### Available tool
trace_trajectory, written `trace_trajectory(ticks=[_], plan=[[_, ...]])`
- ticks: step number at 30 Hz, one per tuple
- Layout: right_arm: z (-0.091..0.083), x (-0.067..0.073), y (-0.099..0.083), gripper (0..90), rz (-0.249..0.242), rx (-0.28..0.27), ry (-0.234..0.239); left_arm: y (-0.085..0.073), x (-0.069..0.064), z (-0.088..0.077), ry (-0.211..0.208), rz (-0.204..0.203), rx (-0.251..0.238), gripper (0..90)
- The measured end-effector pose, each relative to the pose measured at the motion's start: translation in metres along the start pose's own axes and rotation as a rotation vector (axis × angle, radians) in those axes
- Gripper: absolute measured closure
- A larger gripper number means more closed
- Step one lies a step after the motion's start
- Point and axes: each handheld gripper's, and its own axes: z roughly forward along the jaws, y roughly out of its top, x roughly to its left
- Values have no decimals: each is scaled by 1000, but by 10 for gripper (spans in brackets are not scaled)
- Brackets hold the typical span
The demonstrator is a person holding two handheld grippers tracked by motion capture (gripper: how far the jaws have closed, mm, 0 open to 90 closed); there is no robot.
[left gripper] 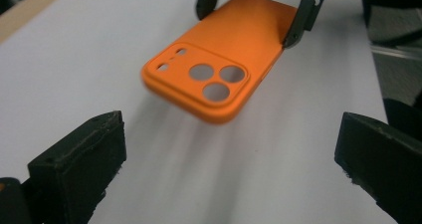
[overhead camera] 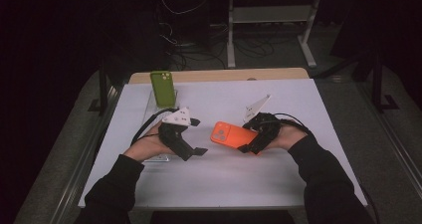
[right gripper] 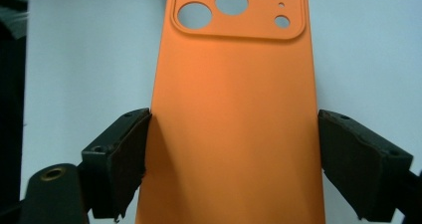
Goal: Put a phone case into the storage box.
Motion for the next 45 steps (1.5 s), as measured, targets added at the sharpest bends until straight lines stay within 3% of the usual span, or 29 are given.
trace_trajectory(ticks=[4, 10, 14, 21, 23, 34, 45], plan=[[0, 5, 7, 152, -72, -8, 44, 7, -2, 10, -9, 51, -3, 0], [5, 19, 15, 152, -130, 13, 74, 11, -7, 20, -74, 53, 11, 0], [10, 27, 20, 152, -168, 18, 97, 9, -9, 26, -96, 99, 60, 0], [14, 34, 27, 151, -189, 5, 116, 5, -14, 33, -149, 109, 104, 0], [13, 37, 28, 151, -162, 16, 128, 5, -13, 34, -156, 125, 130, 0], [13, 39, 30, 151, -196, -5, 126, 3, -17, 36, -151, 122, 124, 103], [15, 44, 27, 149, -198, 5, 141, 5, -21, 37, -165, 121, 160, 143]])
